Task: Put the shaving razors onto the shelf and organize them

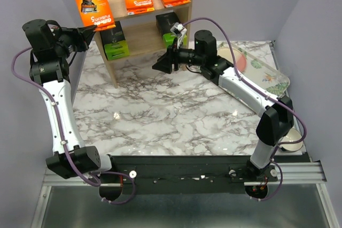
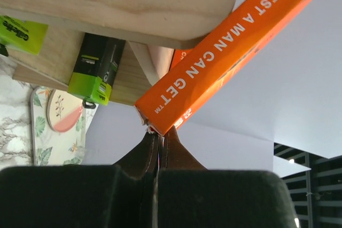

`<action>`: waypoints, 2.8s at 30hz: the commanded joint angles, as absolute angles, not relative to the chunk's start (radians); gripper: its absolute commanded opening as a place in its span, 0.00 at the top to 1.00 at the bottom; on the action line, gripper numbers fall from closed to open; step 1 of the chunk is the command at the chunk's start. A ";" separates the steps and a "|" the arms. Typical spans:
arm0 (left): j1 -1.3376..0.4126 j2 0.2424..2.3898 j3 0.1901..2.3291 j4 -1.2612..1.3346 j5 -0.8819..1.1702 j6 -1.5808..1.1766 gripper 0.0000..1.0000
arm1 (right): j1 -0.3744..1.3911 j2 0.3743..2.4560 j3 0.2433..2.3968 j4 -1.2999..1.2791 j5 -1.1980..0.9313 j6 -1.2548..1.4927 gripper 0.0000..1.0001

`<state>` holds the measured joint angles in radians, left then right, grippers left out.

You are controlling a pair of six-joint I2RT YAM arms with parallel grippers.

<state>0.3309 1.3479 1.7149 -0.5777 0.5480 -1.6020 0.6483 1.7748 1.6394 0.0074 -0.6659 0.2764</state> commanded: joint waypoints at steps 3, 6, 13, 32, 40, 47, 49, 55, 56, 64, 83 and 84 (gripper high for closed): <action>0.278 1.358 1.759 -0.589 0.494 -1.637 1.00 | 0.661 1.766 1.605 0.025 -0.630 0.256 0.37; 0.279 1.365 1.761 -0.615 0.474 -1.647 1.00 | 0.664 1.767 1.605 0.023 -0.626 0.255 0.37; 0.279 1.417 1.796 -0.614 0.466 -1.660 1.00 | 0.669 1.772 1.609 0.021 -0.621 0.250 0.37; 0.215 1.443 1.902 -0.449 0.479 -1.660 1.00 | 0.681 1.782 1.594 0.023 -0.611 0.244 0.36; 0.232 1.428 1.868 -0.531 0.425 -1.674 1.00 | 0.687 1.789 1.591 0.020 -0.606 0.242 0.36; 0.236 1.436 1.813 -0.566 0.425 -1.677 1.00 | 0.687 1.789 1.589 0.015 -0.601 0.235 0.36; 0.238 1.440 1.813 -0.575 0.419 -1.675 1.00 | 0.687 1.789 1.589 0.012 -0.600 0.235 0.36; 0.239 1.442 1.796 -0.595 0.414 -1.672 0.96 | 0.687 1.793 1.589 0.009 -0.598 0.229 0.36; 0.241 1.442 1.799 -0.595 0.413 -1.672 0.90 | 0.687 1.795 1.591 0.009 -0.597 0.227 0.36; 0.247 1.453 1.812 -0.431 0.527 -1.703 0.59 | 0.687 1.799 1.586 0.006 -0.594 0.222 0.35; 0.241 1.443 1.749 -0.419 0.525 -1.683 0.99 | 0.687 1.799 1.574 0.003 -0.583 0.213 0.35; 0.241 1.439 1.743 -0.419 0.523 -1.683 1.00 | 0.687 1.799 1.574 0.003 -0.583 0.210 0.35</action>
